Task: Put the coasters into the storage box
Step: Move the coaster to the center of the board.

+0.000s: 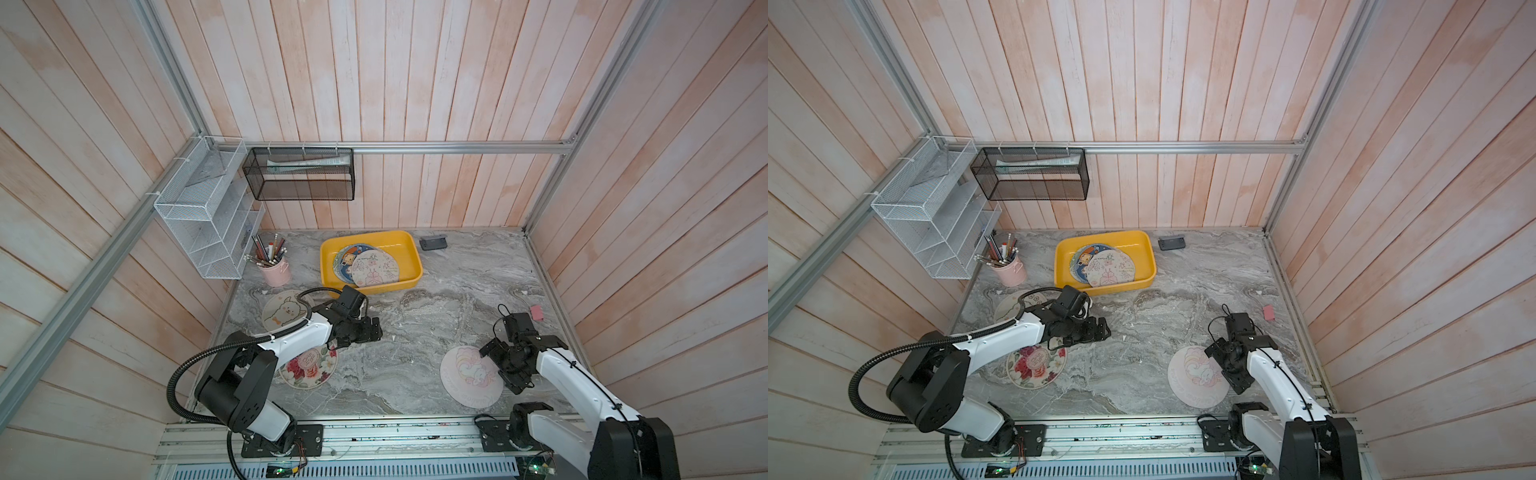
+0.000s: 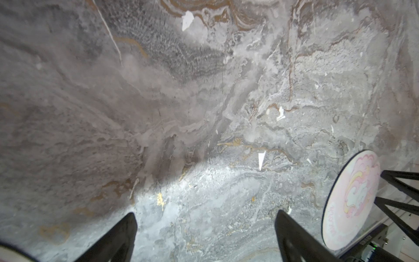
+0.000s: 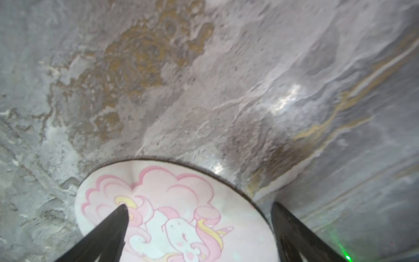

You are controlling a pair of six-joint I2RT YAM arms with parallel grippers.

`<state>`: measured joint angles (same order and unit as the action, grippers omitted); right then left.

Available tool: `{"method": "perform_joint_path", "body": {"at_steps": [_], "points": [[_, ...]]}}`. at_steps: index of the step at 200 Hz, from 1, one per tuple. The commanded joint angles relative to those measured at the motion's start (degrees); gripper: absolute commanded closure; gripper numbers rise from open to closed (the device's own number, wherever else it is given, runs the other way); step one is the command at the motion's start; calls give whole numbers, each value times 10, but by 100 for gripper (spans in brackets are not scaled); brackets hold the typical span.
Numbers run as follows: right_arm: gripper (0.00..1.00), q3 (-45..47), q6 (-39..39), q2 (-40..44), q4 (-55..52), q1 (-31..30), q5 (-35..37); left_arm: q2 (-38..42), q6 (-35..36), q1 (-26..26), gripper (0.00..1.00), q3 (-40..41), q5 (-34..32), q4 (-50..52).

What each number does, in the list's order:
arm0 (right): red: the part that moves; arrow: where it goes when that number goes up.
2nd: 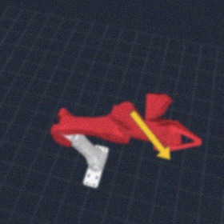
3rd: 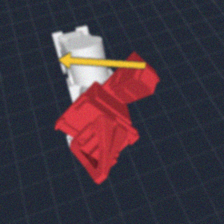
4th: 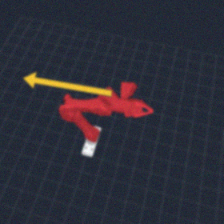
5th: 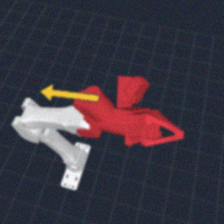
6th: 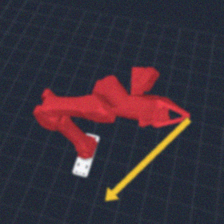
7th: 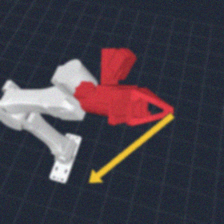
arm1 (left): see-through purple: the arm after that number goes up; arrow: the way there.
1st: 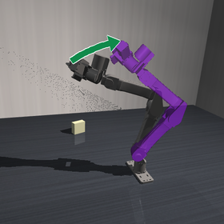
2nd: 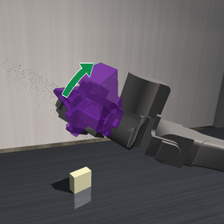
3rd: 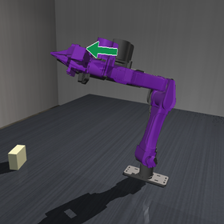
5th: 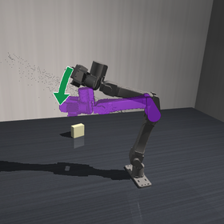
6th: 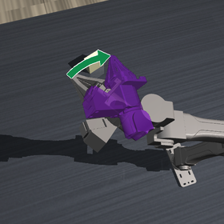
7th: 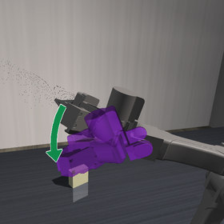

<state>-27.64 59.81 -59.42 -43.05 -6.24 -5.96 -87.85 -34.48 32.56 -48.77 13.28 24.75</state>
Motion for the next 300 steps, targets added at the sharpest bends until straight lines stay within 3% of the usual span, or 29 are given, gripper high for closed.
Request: {"method": "perform_joint_path", "body": {"at_steps": [1,60,112,155,202,222,257,300], "points": [[2,48,50,-7,36,-30,-98,-5,7,-2,4,-8,8,-6],[2,47,153,-40,175,-146,-147,-1,7,-1,4,-10,7,-3],[2,-17,140,-178,286,-233,-180,2,6,-1,4,-12,7,-2],[2,-81,66,-241,287,-247,-196,3,4,2,4,-11,9,-1],[2,-161,-147,-283,157,-248,-160,-9,-2,13,6,-11,36,-12],[4,-169,-199,-271,125,-247,-129,-17,-5,26,10,-12,44,-16],[14,-162,-216,-267,127,-244,-134,-29,-12,43,17,-8,51,-18],[18,-162,-185,-298,197,-274,-168,-29,-11,45,18,-8,46,-11]]}}
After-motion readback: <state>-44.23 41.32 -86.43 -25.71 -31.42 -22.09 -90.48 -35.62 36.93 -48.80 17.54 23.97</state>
